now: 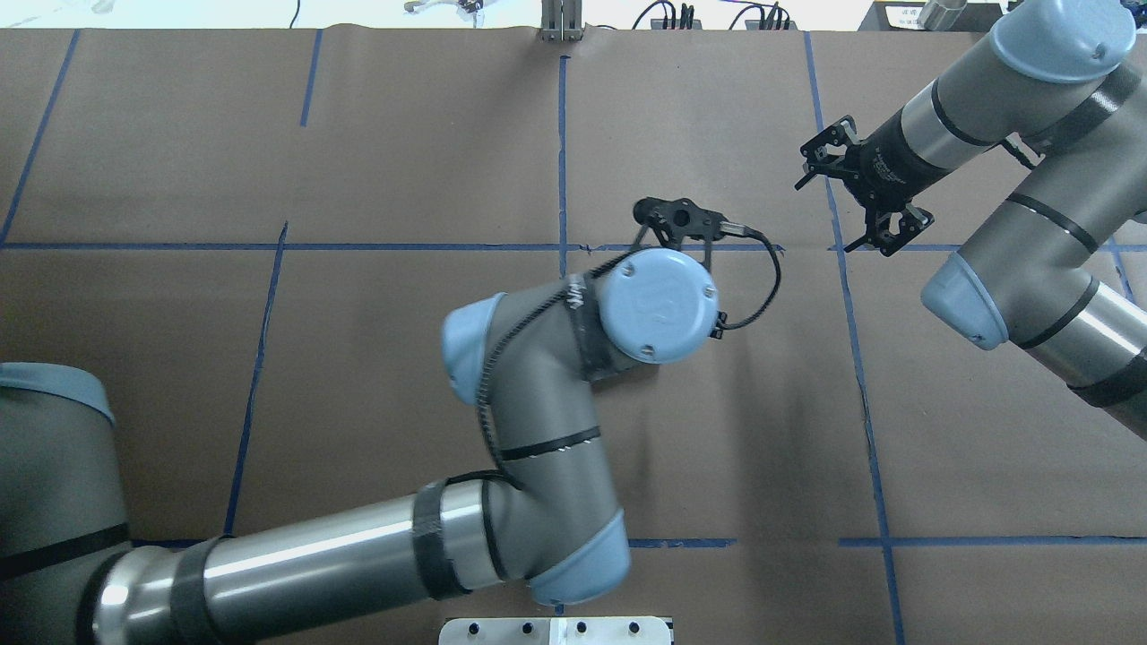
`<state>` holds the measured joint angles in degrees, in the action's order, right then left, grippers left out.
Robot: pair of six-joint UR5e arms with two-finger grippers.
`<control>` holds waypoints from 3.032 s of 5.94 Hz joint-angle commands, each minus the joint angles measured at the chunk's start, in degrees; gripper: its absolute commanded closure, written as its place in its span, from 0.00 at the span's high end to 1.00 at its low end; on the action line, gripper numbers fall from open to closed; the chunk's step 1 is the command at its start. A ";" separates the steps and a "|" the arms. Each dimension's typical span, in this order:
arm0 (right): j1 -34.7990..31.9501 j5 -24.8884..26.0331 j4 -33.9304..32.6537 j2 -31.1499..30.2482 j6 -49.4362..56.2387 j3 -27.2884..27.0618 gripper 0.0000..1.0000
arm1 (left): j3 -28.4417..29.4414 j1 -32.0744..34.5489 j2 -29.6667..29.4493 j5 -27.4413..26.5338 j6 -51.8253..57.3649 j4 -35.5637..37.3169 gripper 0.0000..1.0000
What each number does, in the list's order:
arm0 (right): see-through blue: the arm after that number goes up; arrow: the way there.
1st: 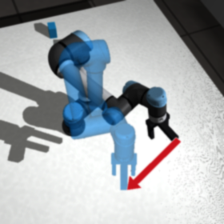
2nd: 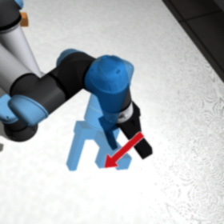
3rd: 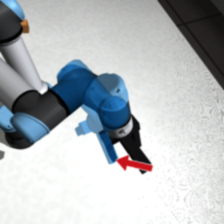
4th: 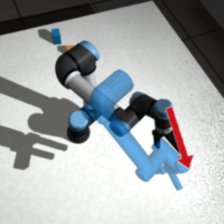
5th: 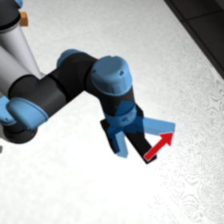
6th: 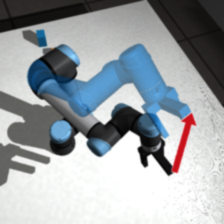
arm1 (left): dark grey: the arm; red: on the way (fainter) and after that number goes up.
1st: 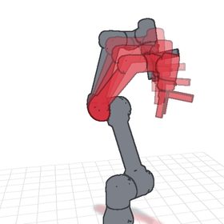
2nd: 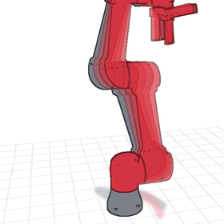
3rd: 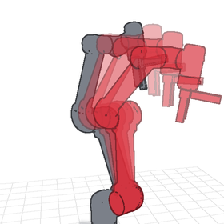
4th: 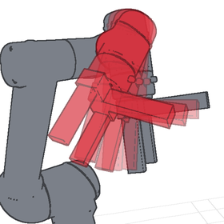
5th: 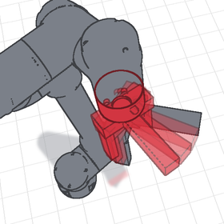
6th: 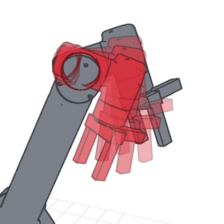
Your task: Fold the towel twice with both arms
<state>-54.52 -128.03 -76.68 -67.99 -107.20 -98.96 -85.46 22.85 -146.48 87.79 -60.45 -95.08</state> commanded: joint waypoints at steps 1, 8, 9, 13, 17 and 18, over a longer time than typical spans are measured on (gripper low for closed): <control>-1.80 -0.29 -0.05 -0.30 5.12 -2.18 1.00 | -19.38 7.08 11.52 10.16 4.86 9.57 1.00; -27.17 -9.43 -27.60 -8.57 88.80 0.84 1.00 | -20.67 53.64 36.77 46.68 59.55 30.72 1.00; -31.57 -9.26 -28.08 -8.65 99.97 7.22 1.00 | -14.62 57.53 38.61 46.77 68.27 30.22 1.00; -38.20 -8.29 -27.39 -10.40 113.00 18.19 1.00 | 8.01 67.24 48.59 46.86 82.09 7.93 1.00; -38.20 -7.94 -27.39 -11.64 112.12 17.57 1.00 | 5.06 67.24 53.58 49.92 72.33 2.43 1.00; -38.20 -7.85 -27.39 -12.16 112.04 17.48 1.00 | 0.26 67.15 53.05 49.85 71.01 8.53 1.00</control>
<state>-92.72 -135.98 -104.06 -79.69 4.91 -81.38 -81.69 90.07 -93.13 137.14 11.91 -90.72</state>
